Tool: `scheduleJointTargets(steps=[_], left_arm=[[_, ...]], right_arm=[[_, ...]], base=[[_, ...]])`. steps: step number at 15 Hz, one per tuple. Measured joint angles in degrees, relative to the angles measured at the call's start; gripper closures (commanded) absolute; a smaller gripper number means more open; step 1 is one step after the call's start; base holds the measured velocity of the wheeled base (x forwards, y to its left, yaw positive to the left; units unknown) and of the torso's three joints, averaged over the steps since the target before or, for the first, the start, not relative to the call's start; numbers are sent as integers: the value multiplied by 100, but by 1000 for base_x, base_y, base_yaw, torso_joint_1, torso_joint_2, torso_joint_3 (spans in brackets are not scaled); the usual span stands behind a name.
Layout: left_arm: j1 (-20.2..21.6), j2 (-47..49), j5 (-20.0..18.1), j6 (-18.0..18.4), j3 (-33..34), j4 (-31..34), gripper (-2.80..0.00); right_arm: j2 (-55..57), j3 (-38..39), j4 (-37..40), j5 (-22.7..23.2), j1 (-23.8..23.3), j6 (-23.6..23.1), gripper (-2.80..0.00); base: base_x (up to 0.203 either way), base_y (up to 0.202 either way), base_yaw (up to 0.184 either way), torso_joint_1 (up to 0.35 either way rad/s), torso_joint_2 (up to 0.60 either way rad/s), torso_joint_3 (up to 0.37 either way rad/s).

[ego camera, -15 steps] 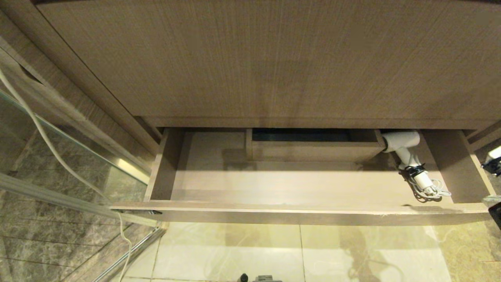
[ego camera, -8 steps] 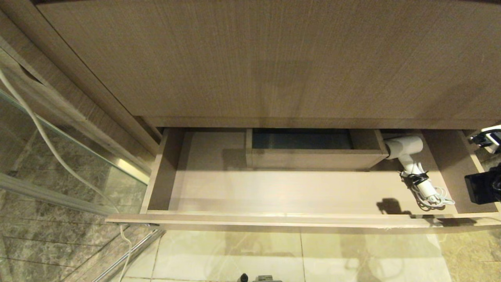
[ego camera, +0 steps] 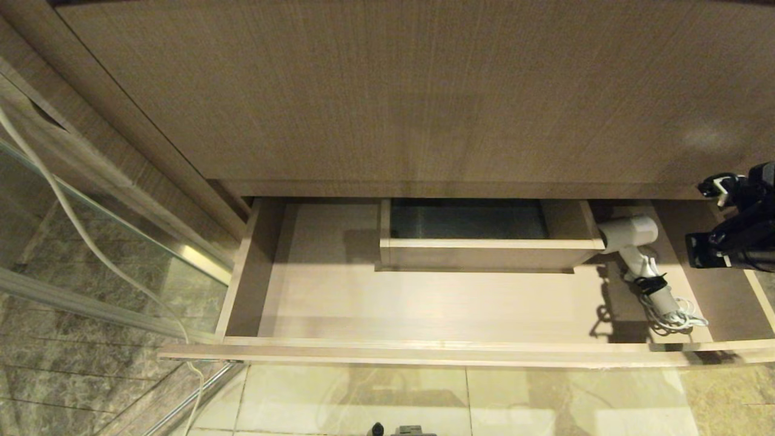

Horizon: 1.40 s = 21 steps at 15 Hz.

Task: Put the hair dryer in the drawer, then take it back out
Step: Take the hairdryer out

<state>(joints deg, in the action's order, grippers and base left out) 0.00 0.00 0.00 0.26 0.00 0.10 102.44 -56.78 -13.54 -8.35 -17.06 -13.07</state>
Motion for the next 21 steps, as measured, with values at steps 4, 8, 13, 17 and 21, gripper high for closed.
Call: scheduleJointTargets(steps=[4, 8, 13, 17, 21], left_arm=[[0, 0, 0, -2, 0, -2, 0], [0, 0, -1, 0, 0, -2, 0], [0, 0, 0, 1, 0, 0, 0], [0, 0, 0, 1, 0, -1, 0], [0, 0, 0, -2, 0, 0, 0]], right_arm=[[883, -663, 165, 17, -146, 98, -280], [1420, -951, 117, 361, -196, 75, -280], [1825, -1231, -34, 1034, -293, 28, -280], [2221, -1666, -180, 1710, -427, -201, -280], [2557, -1934, -207, 2342, -582, -593, -280]], base=[[0, 0, 0, 0, 0, 0], [0, 0, 0, 0, 0, 0], [0, 0, 0, 0, 0, 0], [0, 0, 0, 0, 0, 0], [0, 0, 0, 0, 0, 0]])
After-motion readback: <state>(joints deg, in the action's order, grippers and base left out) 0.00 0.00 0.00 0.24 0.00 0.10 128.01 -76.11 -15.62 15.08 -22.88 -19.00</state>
